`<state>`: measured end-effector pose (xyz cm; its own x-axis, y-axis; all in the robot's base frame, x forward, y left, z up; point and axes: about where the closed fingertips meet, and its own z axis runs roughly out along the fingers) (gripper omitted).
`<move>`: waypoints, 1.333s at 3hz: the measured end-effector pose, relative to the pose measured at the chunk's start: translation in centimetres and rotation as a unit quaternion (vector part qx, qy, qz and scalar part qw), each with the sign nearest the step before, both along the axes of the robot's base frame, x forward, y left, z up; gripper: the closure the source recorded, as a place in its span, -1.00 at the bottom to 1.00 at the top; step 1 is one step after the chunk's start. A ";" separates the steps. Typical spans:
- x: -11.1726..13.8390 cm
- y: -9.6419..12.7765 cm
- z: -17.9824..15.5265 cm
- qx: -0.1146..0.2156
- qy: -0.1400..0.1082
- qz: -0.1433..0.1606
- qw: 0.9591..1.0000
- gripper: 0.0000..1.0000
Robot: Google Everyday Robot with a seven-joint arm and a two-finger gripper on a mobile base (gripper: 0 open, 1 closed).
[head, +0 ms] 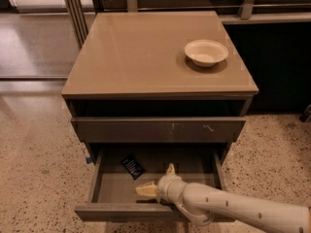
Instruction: Pick rxbar blueberry from middle drawer and place on counter
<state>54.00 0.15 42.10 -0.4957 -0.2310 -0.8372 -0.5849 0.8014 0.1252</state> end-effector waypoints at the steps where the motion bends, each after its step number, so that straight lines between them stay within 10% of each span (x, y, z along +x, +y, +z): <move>1: 0.6 2.3 -0.3 0.009 -0.008 0.016 1.000 -1.00; 4: 1.9 4.9 -0.9 0.031 0.007 0.028 0.999 -1.00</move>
Offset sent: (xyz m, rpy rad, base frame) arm 0.0263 0.0757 -0.0083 0.0849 -0.0140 0.1302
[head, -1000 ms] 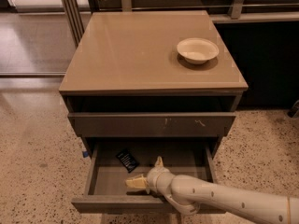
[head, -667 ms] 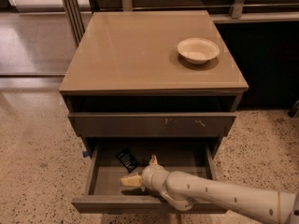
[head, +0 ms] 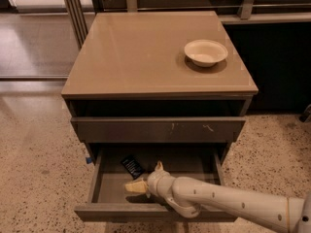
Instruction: Pick rxbar blueberry from middle drawer and place on counter
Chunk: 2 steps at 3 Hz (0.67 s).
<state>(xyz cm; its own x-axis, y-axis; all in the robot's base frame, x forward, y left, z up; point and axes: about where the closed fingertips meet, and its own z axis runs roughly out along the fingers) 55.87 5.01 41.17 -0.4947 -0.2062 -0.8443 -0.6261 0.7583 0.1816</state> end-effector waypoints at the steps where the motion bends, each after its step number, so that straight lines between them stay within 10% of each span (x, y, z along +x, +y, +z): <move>1: 2.3 2.5 -1.0 0.009 0.013 0.024 1.000 -1.00; 2: 2.3 2.5 -1.0 0.009 0.013 0.024 1.000 -1.00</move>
Offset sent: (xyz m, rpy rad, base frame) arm 0.0382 0.0383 -0.0164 0.0245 0.0375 0.0817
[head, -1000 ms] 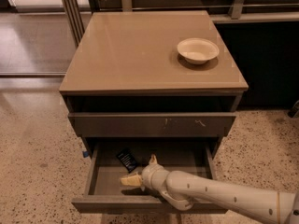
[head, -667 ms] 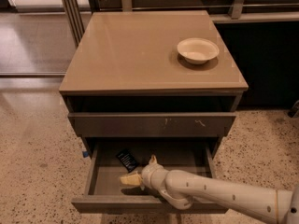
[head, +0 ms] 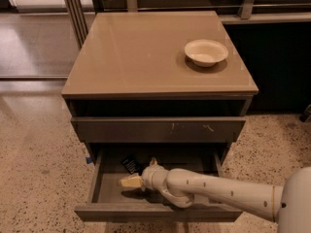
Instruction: Pick rxbar blueberry from middle drawer and place on counter
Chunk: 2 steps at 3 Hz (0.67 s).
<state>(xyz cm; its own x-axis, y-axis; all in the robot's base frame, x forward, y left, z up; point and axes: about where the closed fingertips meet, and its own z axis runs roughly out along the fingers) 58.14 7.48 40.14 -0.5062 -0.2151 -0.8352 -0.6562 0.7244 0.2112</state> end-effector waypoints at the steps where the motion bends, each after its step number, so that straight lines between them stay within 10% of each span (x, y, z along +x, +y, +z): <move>1: 0.4 0.3 -0.9 -0.015 -0.005 -0.006 1.000 -1.00; 2: 1.4 1.1 -1.7 -0.028 -0.012 0.006 1.000 -1.00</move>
Offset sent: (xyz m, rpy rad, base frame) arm 0.0278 0.0207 -0.0257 -0.0839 -0.0410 0.0506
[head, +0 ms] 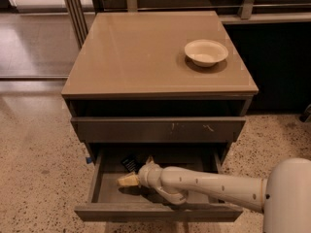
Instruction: Pick rxbar blueberry from middle drawer and place on counter
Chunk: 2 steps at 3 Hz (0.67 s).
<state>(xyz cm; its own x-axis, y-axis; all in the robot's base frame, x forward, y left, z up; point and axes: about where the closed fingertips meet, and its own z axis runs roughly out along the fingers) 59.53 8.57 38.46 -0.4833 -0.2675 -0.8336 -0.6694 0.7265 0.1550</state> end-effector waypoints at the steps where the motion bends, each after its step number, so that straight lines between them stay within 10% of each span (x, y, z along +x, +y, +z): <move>1: 1.1 1.0 -0.6 -0.009 -0.008 0.013 1.000 -1.00; 2: 1.9 1.7 -1.0 -0.019 -0.018 0.021 0.999 -1.00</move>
Offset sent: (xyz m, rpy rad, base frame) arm 0.0296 0.0213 -0.0150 -0.0633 -0.0600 0.0557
